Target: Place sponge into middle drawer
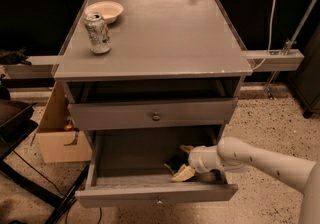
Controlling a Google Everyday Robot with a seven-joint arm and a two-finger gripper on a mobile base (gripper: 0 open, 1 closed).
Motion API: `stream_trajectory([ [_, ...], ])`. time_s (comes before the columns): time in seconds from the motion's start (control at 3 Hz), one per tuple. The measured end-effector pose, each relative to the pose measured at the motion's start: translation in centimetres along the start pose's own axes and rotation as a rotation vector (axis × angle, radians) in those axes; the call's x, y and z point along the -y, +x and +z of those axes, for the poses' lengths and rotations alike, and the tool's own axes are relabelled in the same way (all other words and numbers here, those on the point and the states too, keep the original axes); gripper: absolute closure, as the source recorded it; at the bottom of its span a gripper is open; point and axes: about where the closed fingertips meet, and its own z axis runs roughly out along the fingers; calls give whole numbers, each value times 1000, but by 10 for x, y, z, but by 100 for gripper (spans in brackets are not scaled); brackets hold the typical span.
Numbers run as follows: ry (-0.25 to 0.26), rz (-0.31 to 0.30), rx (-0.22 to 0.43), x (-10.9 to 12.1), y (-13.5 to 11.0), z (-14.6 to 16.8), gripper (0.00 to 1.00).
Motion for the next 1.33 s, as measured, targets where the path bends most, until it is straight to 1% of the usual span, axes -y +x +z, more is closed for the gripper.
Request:
stream_trajectory([
  [0.33,0,0,0,0,0,0,0],
  [0.67,-3,-1,62,1,-4,-16,0],
  [1.0,-4,-24,171,2,-7,-62,0],
  [1.33,8,-43,239,6,6,-136,0],
])
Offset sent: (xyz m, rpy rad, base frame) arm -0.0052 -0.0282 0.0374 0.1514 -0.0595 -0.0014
